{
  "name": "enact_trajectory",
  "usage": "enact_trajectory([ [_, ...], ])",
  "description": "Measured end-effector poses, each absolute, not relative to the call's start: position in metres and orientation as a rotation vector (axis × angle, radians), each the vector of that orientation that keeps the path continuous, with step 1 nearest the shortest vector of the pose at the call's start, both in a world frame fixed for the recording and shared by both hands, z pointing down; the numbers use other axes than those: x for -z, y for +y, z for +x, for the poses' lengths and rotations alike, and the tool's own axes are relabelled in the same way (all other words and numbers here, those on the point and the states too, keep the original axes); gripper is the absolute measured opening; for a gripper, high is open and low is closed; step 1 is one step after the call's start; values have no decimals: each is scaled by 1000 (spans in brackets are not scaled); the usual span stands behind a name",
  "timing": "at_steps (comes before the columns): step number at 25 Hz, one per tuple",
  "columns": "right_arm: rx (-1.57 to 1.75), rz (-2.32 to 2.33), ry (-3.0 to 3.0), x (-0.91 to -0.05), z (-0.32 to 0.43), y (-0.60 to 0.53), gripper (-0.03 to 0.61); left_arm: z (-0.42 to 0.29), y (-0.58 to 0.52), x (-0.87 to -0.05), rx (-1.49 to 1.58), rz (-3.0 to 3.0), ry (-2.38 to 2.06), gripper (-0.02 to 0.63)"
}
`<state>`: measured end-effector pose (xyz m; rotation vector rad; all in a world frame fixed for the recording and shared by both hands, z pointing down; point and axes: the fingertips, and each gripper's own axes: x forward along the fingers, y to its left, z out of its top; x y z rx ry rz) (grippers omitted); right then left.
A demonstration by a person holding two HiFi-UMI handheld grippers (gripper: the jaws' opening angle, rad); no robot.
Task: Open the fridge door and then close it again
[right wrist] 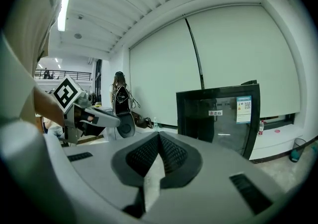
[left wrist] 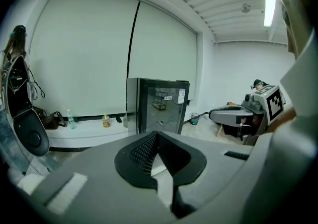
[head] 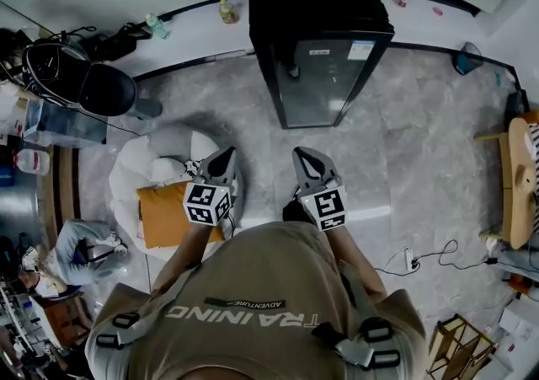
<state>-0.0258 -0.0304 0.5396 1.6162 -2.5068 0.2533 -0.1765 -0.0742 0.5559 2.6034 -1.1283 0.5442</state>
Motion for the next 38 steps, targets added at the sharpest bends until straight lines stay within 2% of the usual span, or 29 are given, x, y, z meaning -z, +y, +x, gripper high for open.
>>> enact_trajectory([
  [10, -289, 1565, -2564, -555, 12, -88, -5, -126, -110, -562, -550, 2560, -1139, 2],
  [24, -316, 1482, -2564, -564, -3, -124, -5, -141, -148, -569, -513, 2493, -1191, 2],
  [38, -176, 1563, -2451, -517, -7, -216, -5, -119, -259, -561, -393, 2627, -1000, 2],
])
